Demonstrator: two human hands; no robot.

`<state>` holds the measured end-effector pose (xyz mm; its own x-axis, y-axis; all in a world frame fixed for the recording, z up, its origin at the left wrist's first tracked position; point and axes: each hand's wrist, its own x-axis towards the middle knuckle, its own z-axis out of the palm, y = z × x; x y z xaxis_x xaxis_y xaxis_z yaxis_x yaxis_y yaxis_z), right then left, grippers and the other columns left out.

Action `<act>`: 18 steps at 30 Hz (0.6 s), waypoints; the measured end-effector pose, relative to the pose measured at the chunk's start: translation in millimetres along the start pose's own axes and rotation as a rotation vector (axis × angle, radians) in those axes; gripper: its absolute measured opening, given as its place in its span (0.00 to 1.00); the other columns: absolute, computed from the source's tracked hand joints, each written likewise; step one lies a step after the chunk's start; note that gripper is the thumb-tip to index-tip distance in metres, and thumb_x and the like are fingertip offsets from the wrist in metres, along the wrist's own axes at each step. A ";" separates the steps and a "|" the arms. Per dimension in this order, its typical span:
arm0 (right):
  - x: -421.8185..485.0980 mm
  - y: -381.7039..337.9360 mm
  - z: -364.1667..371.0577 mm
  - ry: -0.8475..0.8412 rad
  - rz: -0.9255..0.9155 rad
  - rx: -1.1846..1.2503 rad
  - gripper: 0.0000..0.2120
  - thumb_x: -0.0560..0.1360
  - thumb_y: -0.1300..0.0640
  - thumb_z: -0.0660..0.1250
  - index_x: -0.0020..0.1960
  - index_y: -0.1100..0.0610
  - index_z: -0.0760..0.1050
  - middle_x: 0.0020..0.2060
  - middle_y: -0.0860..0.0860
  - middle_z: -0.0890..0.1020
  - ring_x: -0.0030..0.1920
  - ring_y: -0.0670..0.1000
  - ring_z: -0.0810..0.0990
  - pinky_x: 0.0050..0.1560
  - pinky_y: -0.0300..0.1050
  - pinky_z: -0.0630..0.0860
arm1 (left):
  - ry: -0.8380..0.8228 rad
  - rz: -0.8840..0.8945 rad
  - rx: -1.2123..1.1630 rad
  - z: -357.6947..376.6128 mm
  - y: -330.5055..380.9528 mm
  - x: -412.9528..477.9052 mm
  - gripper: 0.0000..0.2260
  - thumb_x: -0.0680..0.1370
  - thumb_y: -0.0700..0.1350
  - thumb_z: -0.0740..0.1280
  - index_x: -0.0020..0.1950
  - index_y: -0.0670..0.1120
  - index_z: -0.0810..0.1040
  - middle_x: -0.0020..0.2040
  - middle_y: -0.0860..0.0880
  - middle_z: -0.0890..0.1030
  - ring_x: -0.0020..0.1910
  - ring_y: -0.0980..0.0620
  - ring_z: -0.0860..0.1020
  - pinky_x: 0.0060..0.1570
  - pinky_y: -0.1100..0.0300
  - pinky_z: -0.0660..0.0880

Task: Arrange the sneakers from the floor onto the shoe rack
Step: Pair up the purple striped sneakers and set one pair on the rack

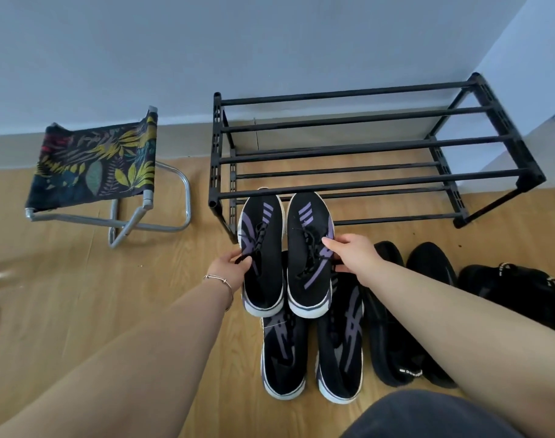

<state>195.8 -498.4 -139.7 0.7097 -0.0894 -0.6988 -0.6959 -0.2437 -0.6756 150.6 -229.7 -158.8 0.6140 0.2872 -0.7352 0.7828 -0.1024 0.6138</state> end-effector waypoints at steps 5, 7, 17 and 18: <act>-21.4 7.0 -3.0 -0.143 0.031 0.054 0.21 0.77 0.48 0.71 0.68 0.51 0.74 0.56 0.52 0.83 0.55 0.54 0.83 0.58 0.56 0.82 | -0.046 -0.016 -0.069 -3.0 -11.5 -14.8 0.26 0.73 0.50 0.73 0.71 0.53 0.74 0.60 0.49 0.83 0.58 0.48 0.82 0.64 0.47 0.77; -31.3 11.7 -4.3 -0.178 0.037 0.025 0.24 0.76 0.48 0.72 0.70 0.49 0.72 0.56 0.51 0.82 0.54 0.52 0.83 0.56 0.54 0.83 | -0.052 -0.047 -0.126 -4.2 -16.4 -26.5 0.19 0.76 0.46 0.72 0.66 0.50 0.77 0.56 0.47 0.84 0.55 0.48 0.83 0.61 0.48 0.79; -59.6 69.9 2.1 -0.212 0.127 0.051 0.30 0.73 0.52 0.77 0.70 0.61 0.73 0.59 0.54 0.81 0.58 0.52 0.81 0.53 0.48 0.84 | -0.085 -0.158 -0.347 1.2 -58.8 -56.2 0.21 0.77 0.39 0.73 0.69 0.46 0.75 0.60 0.38 0.81 0.57 0.43 0.83 0.52 0.53 0.81; -62.3 73.7 4.4 -0.204 0.123 0.042 0.30 0.73 0.51 0.77 0.70 0.61 0.73 0.60 0.54 0.81 0.58 0.52 0.81 0.54 0.48 0.84 | -0.078 -0.152 -0.358 2.5 -59.4 -57.0 0.20 0.77 0.39 0.73 0.69 0.46 0.75 0.60 0.38 0.82 0.56 0.43 0.83 0.54 0.53 0.80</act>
<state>99.7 -506.6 -146.9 0.5850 0.0824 -0.8069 -0.7829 -0.2027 -0.5883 69.3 -242.3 -154.1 0.5100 0.1990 -0.8368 0.7893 0.2784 0.5473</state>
